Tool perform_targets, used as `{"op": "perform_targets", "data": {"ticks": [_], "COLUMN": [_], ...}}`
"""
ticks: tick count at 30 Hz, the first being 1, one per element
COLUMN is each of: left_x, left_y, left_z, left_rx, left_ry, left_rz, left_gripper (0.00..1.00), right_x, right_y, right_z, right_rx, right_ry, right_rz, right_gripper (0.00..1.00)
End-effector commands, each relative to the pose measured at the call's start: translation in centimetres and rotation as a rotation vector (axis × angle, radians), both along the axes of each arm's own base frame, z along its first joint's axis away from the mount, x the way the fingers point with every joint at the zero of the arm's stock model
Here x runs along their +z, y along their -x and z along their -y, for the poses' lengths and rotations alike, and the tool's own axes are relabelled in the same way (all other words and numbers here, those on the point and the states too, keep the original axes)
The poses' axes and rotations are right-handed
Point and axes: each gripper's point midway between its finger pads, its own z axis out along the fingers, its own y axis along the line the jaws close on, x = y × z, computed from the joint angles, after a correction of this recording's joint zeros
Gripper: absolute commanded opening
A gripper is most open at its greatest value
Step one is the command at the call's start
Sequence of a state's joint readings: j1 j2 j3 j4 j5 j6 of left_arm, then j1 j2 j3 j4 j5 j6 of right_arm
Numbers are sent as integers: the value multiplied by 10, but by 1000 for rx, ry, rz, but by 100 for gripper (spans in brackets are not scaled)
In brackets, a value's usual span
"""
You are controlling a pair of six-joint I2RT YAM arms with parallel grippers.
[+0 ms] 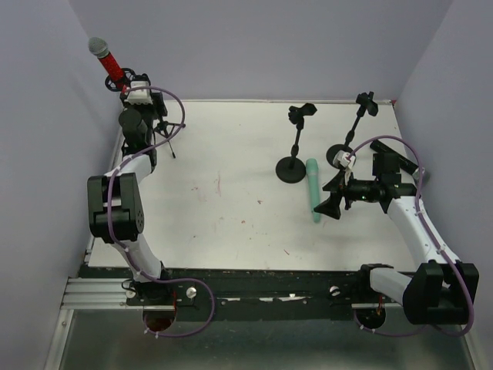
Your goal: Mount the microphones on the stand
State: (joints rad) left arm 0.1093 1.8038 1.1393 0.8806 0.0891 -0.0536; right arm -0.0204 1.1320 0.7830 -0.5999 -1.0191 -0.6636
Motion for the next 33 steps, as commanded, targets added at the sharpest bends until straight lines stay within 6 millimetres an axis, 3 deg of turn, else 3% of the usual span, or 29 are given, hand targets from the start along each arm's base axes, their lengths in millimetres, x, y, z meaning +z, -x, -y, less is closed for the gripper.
{"op": "perform_targets", "data": {"ticks": [1, 5, 10, 15, 25, 29, 33], "left_x": [24, 23, 8, -4, 8, 8, 1], "left_y": [30, 64, 111, 166, 252, 270, 285], "left_z": [0, -2, -3, 10, 96, 115, 137], "left_rx": [13, 43, 86, 72, -336, -438, -540], "left_ry": [33, 90, 180, 337, 495, 491, 479], "left_rz": [60, 41, -51, -147, -307, -327, -349], "left_gripper": [78, 86, 91, 96, 99, 98, 98], "right_x": [11, 15, 22, 29, 57, 80, 100], "right_y": [-2, 0, 1, 3, -17, -28, -47], "right_z": [-2, -3, -4, -6, 5, 12, 35], "right_rx": [15, 17, 19, 25, -107, -193, -387], "right_ry": [0, -6, -13, -28, -38, -27, 38], "right_rz": [47, 60, 86, 103, 110, 105, 62], "right_gripper": [100, 100, 100, 100, 100, 100, 100]}}
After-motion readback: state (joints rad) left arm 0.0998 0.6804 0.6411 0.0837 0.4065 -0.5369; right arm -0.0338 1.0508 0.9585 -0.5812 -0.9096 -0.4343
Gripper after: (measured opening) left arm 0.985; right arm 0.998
